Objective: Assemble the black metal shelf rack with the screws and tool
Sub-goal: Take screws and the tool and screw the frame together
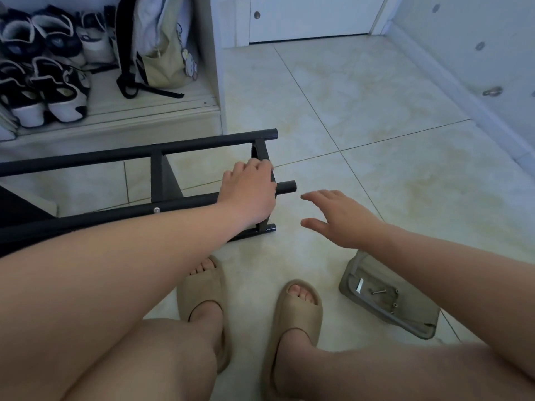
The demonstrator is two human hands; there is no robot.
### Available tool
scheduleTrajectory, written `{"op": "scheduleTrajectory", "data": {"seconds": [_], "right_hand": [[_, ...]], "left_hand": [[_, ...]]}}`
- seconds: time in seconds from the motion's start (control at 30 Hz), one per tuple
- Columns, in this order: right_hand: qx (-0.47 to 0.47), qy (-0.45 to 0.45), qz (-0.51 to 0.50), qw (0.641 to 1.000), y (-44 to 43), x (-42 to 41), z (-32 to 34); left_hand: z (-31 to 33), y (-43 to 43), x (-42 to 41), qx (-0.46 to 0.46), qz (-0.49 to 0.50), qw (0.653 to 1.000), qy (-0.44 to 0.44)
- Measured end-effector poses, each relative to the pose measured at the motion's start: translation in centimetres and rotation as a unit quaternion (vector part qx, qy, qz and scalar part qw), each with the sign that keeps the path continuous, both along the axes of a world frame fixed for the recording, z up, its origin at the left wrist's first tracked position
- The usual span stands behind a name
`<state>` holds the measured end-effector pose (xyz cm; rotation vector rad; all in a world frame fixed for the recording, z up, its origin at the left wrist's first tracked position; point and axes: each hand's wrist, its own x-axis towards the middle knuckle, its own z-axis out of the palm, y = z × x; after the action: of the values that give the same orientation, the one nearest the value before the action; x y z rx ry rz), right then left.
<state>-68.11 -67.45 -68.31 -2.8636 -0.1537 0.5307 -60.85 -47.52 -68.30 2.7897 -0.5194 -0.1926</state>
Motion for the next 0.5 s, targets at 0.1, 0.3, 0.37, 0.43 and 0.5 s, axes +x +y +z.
{"op": "scheduleTrajectory", "data": {"seconds": [0.1, 0.3, 0.37, 0.43, 0.5], "right_hand": [[-0.079, 0.012, 0.026, 0.996, -3.4, -2.8, -0.3], [-0.165, 0.044, -0.03, 0.985, -10.9, -7.2, -1.9], [-0.18, 0.064, -0.044, 0.981, -13.4, -8.6, -3.2], [-0.19, 0.086, -0.041, 0.977, -15.5, -10.0, -5.1], [-0.19, 0.118, -0.034, 0.974, -17.2, -11.2, -7.3]], "left_hand": [[1.2, -2.7, -2.0, -0.03, -0.096, 0.994, -0.048], [0.0, -8.9, -5.8, -0.01, -0.207, 0.975, 0.08], [-1.2, -10.7, -6.1, 0.011, -0.202, 0.97, 0.137], [-2.8, -12.3, -6.5, 0.03, -0.193, 0.961, 0.197], [-4.9, -13.9, -6.9, 0.049, -0.189, 0.949, 0.248]]}}
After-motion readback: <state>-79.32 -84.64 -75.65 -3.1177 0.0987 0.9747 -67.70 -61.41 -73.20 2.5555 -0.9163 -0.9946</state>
